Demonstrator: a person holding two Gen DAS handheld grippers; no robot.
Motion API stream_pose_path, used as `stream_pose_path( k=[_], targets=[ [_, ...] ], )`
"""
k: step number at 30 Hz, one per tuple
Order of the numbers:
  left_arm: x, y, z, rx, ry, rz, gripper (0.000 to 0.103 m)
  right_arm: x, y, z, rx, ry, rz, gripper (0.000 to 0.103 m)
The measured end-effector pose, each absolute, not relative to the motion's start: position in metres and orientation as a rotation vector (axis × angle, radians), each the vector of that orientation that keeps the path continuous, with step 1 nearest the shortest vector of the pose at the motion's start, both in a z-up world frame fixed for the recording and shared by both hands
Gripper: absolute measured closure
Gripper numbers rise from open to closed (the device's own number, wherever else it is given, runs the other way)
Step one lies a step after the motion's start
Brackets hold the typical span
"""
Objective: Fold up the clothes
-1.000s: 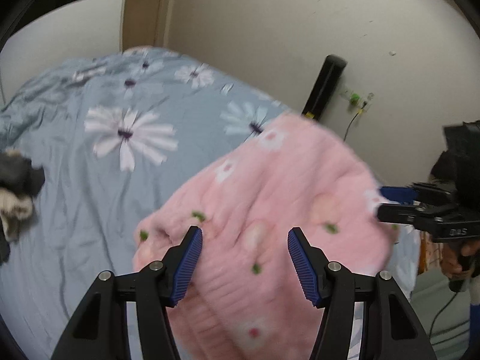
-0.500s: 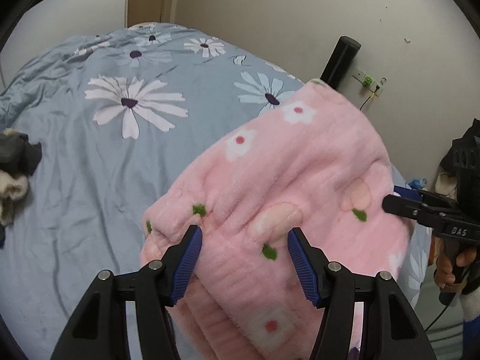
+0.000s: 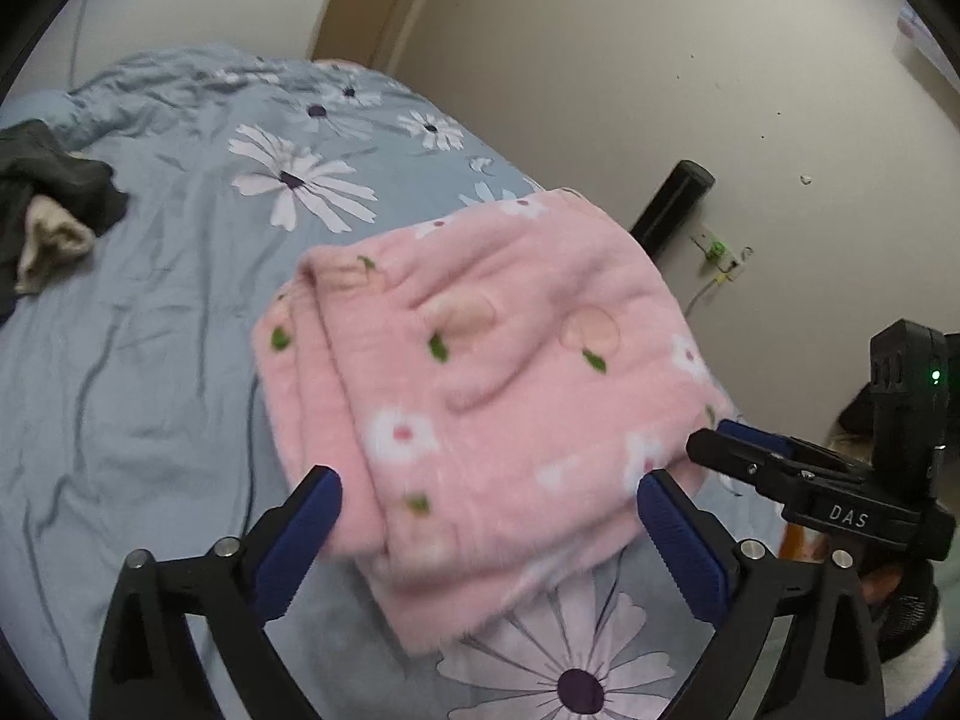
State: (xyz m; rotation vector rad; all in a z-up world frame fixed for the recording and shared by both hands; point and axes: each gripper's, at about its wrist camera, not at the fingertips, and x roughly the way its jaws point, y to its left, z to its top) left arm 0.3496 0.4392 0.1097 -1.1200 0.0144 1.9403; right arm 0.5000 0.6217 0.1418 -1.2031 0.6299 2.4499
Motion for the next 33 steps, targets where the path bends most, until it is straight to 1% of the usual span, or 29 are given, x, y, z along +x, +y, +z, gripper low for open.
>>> stream_pose_path(
  k=[6, 8, 9, 14, 15, 16, 21, 24, 28, 33],
  targets=[
    [0.371, 0.437, 0.100, -1.139, 0.009, 2.008, 0.000, 0.509, 0.605, 0.127, -1.242, 0.639, 2.420, 0.034],
    [0.374, 0.436, 0.096, -1.161, 0.011, 2.035, 0.000, 0.512, 0.602, 0.125, -1.241, 0.636, 2.404, 0.033],
    [0.376, 0.436, 0.095, -1.171, 0.017, 2.054, 0.000, 0.512, 0.599, 0.124, -1.246, 0.624, 2.400, 0.031],
    [0.381, 0.436, 0.093, -1.201, 0.051, 2.147, 0.000, 0.513, 0.587, 0.121, -1.286, 0.536, 2.393, 0.030],
    [0.381, 0.435, 0.092, -1.209, 0.057, 2.166, 0.000, 0.513, 0.586, 0.120, -1.291, 0.529, 2.389, 0.028],
    [0.382, 0.435, 0.090, -1.217, 0.062, 2.182, 0.000, 0.513, 0.586, 0.119, -1.296, 0.524, 2.383, 0.022],
    [0.387, 0.433, 0.083, -1.257, 0.070, 2.216, 0.000, 0.511, 0.585, 0.116, -1.310, 0.523, 2.379, 0.020],
    [0.388, 0.432, 0.082, -1.265, 0.065, 2.228, 0.000, 0.509, 0.583, 0.115, -1.324, 0.511, 2.378, 0.009],
    [0.385, 0.426, 0.080, -1.286, 0.034, 2.243, 0.000, 0.508, 0.581, 0.115, -1.328, 0.495, 2.380, 0.004],
    [0.382, 0.424, 0.080, -1.292, 0.037, 2.238, 0.000, 0.506, 0.583, 0.114, -1.322, 0.495, 2.372, 0.003]
  ],
)
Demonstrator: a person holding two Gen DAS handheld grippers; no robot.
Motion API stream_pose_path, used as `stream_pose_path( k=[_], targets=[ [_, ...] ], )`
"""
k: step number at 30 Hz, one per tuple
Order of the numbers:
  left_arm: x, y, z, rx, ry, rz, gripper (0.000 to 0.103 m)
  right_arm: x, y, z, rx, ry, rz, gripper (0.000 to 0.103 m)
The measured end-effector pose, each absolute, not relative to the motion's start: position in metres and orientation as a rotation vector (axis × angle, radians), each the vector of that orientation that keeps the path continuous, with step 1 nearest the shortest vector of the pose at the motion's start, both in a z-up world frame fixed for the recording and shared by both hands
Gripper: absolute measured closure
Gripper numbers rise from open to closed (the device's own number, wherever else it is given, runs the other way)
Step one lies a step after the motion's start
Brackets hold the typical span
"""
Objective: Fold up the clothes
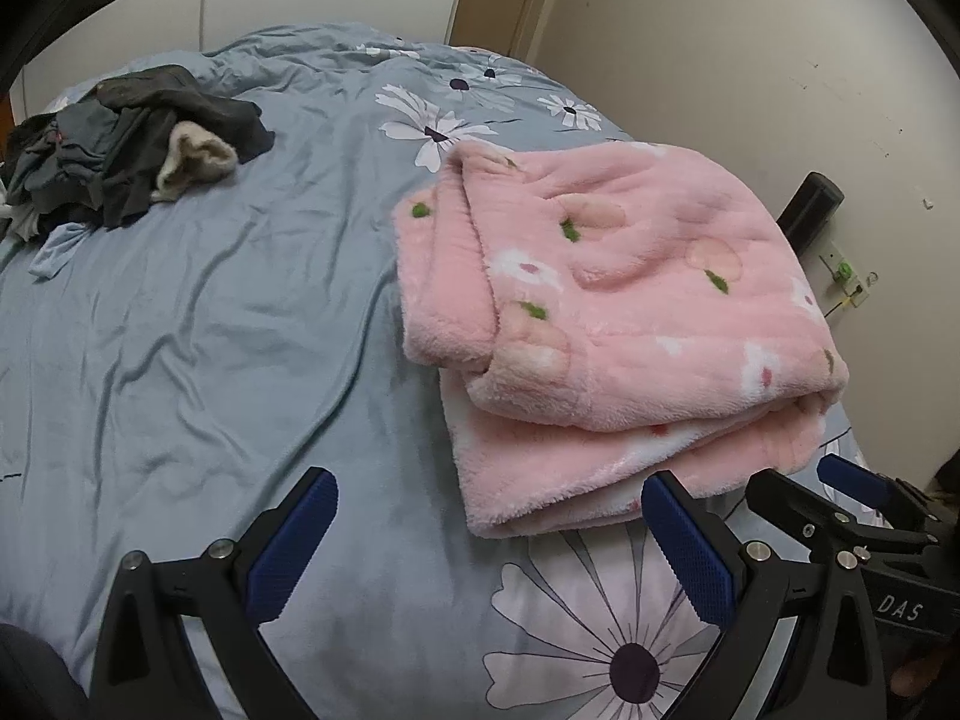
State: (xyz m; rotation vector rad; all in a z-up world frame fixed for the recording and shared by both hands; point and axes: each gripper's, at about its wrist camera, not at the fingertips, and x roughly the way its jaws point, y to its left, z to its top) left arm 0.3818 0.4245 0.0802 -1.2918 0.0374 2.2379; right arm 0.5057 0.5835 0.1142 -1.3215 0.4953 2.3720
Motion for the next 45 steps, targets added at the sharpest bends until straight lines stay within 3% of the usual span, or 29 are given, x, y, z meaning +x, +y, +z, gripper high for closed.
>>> stream_pose_path(
  k=[23, 45],
  targets=[
    [0.388, 0.440, 0.062, -1.330, 0.195, 2.308, 0.000, 0.510, 0.590, 0.104, -1.338, 0.381, 2.319, 0.003],
    [0.388, 0.445, 0.047, -1.362, 0.202, 2.282, 0.000, 0.496, 0.593, 0.102, -1.364, 0.342, 2.319, 0.003]
  ],
)
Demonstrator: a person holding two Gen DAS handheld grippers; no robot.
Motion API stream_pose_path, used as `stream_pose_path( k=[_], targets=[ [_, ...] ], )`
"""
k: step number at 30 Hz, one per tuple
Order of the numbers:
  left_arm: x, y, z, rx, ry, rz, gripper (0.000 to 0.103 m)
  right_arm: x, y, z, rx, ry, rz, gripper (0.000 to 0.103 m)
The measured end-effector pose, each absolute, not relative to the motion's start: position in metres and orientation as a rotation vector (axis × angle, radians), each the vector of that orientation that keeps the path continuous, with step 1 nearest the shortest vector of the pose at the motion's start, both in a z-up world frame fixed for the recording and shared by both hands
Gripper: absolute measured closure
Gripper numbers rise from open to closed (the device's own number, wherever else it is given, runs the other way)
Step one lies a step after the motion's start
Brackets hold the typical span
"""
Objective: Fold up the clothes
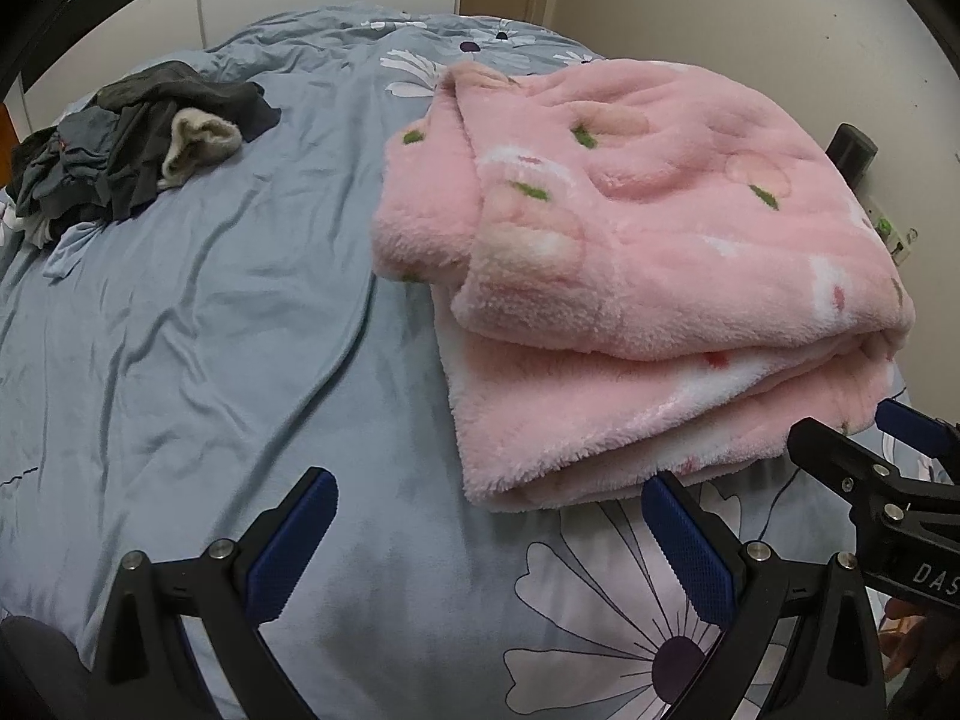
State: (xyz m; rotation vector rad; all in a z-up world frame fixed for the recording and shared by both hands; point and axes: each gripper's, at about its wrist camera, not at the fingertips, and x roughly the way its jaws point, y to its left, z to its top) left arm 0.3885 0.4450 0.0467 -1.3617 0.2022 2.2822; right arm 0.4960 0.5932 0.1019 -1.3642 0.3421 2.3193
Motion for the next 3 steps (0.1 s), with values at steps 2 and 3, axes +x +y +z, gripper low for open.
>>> stream_pose_path(
  k=[2, 3],
  targets=[
    [0.3892, 0.4449, 0.0473, -1.360, 0.197, 2.275, 0.000, 0.4943, 0.5936, 0.1025, -1.364, 0.341, 2.319, 0.003],
    [0.3899, 0.4450, 0.0476, -1.361, 0.193, 2.270, 0.000, 0.4947, 0.5956, 0.1029, -1.362, 0.341, 2.317, 0.003]
  ],
)
